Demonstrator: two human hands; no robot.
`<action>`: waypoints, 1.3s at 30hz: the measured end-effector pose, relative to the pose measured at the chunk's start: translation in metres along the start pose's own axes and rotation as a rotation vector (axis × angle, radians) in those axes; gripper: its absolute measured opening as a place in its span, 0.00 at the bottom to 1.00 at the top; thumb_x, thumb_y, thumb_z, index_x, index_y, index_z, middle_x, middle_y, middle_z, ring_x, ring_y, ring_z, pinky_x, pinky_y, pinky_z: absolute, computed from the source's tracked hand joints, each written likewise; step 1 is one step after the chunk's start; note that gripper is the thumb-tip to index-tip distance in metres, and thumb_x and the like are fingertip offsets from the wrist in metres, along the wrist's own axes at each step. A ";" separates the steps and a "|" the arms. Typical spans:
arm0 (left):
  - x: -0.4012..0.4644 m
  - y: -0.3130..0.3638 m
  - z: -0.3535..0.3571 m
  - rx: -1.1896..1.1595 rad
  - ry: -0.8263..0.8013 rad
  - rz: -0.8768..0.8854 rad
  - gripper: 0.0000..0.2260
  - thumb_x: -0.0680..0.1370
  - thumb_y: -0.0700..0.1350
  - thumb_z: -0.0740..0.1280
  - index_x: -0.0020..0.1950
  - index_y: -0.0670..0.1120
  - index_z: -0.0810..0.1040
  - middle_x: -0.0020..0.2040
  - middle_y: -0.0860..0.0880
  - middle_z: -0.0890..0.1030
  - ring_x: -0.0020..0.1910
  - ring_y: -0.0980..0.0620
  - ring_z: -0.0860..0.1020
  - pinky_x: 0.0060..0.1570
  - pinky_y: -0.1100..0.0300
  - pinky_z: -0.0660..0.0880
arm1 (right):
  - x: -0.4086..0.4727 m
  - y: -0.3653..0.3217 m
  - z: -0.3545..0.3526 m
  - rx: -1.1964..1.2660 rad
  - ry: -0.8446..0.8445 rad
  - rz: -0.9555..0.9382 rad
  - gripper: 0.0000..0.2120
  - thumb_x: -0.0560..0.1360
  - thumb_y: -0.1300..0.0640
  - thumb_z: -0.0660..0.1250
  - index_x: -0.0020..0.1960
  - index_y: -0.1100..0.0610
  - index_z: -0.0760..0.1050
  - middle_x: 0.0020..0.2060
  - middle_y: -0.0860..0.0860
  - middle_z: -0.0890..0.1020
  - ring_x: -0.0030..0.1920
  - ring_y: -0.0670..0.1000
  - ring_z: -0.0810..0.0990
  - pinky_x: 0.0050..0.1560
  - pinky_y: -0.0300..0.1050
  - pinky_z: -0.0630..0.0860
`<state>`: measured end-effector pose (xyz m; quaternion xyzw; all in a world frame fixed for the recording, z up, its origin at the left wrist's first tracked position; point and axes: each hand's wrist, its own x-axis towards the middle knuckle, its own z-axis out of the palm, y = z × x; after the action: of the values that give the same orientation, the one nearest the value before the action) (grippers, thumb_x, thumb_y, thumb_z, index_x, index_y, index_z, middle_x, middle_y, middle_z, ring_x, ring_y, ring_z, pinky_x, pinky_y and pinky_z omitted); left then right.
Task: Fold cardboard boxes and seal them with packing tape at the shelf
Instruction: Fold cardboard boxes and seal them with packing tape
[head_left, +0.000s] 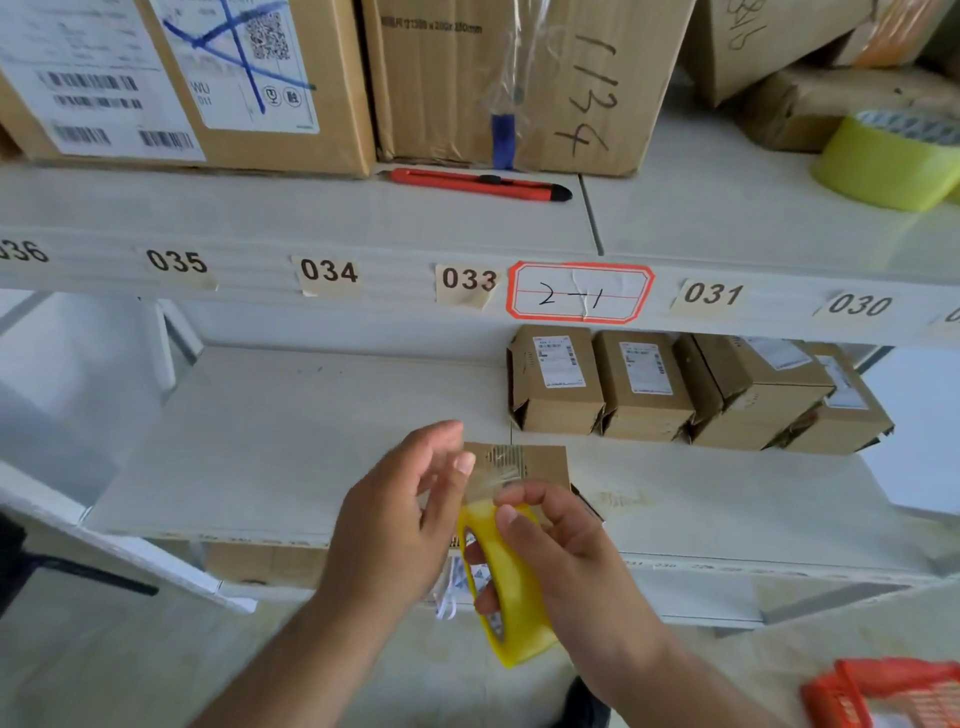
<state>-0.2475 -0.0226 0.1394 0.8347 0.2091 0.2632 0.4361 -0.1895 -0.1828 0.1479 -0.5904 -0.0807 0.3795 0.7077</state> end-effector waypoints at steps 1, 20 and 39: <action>0.002 -0.003 -0.004 0.013 0.038 -0.009 0.12 0.82 0.58 0.65 0.63 0.56 0.79 0.54 0.66 0.83 0.53 0.69 0.80 0.50 0.76 0.74 | 0.001 0.001 0.000 -0.004 0.012 0.005 0.04 0.83 0.55 0.67 0.49 0.51 0.79 0.46 0.66 0.85 0.34 0.61 0.81 0.42 0.54 0.78; 0.004 0.026 -0.040 0.560 -0.254 0.236 0.14 0.76 0.55 0.66 0.59 0.57 0.85 0.53 0.61 0.84 0.52 0.56 0.81 0.45 0.57 0.81 | 0.007 0.016 0.013 -0.212 0.017 -0.091 0.03 0.84 0.53 0.66 0.55 0.49 0.79 0.45 0.59 0.86 0.37 0.60 0.85 0.47 0.63 0.84; 0.014 0.024 -0.042 0.478 -0.318 0.174 0.07 0.80 0.56 0.68 0.55 0.58 0.83 0.47 0.60 0.80 0.50 0.58 0.77 0.46 0.60 0.76 | 0.012 0.015 0.018 -0.232 -0.021 -0.114 0.06 0.84 0.56 0.66 0.51 0.47 0.79 0.46 0.59 0.86 0.40 0.56 0.85 0.43 0.53 0.84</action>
<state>-0.2596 -0.0013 0.1834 0.9592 0.1218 0.1091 0.2305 -0.1979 -0.1607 0.1354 -0.6586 -0.1649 0.3328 0.6544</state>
